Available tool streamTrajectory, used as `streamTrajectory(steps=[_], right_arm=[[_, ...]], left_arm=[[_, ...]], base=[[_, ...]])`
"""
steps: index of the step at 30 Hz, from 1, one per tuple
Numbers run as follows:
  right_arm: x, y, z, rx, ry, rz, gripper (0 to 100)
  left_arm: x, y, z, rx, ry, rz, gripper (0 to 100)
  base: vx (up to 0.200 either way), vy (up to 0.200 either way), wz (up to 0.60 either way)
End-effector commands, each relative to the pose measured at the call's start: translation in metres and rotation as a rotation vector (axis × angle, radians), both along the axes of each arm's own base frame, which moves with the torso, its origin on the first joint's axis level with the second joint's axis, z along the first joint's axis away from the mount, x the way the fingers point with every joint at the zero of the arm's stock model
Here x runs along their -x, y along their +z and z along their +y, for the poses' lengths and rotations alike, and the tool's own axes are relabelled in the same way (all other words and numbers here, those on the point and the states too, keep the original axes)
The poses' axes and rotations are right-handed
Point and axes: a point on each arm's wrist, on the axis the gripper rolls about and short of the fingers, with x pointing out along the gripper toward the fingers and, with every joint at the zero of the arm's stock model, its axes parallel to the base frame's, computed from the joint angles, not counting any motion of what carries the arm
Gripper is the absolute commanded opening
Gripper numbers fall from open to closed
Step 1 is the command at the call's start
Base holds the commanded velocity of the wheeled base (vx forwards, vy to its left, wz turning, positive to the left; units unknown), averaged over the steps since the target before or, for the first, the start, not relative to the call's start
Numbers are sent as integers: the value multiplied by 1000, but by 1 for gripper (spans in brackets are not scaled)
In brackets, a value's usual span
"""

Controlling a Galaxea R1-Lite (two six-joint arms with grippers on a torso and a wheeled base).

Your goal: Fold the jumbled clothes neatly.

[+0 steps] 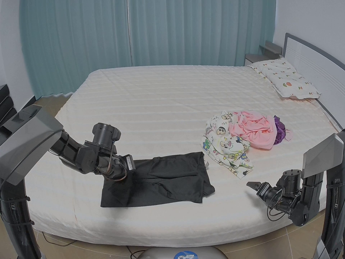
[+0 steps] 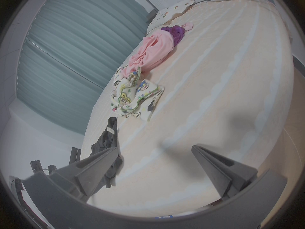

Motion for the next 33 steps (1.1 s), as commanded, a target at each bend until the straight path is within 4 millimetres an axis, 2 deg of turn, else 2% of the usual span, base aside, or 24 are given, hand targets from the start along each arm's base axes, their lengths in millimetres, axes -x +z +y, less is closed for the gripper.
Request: streamTrajectory(steps=[1, 9, 12, 14, 24, 25, 33], right_arm=[[-1, 0, 1, -2, 2, -12, 100], [0, 0, 2, -1, 8, -7, 100], [0, 0, 2, -1, 8, -7, 100], [0, -1, 3, -1, 10, -6, 100], [1, -1, 3, -1, 11, -4, 100], [1, -1, 3, -1, 10, -3, 100], [1, -1, 3, -1, 11, -3, 100]], left_arm=[[-8, -2, -21, 16, -13, 2, 0], [-26, -10, -53, 29, -33, 22, 0], [-30, -9, -56, 36, -24, 18, 0], [-42, -13, -67, 30, 6, 11, 0], [-50, -18, -78, 42, 79, 1, 0], [-52, -17, -78, 50, 85, -6, 100], [-57, -1, -75, 127, 155, -19, 100]], base=[[0, -200, 0], [0, -200, 0], [0, -200, 0], [0, -200, 0], [0, 0, 0], [0, 0, 0], [0, 0, 0]])
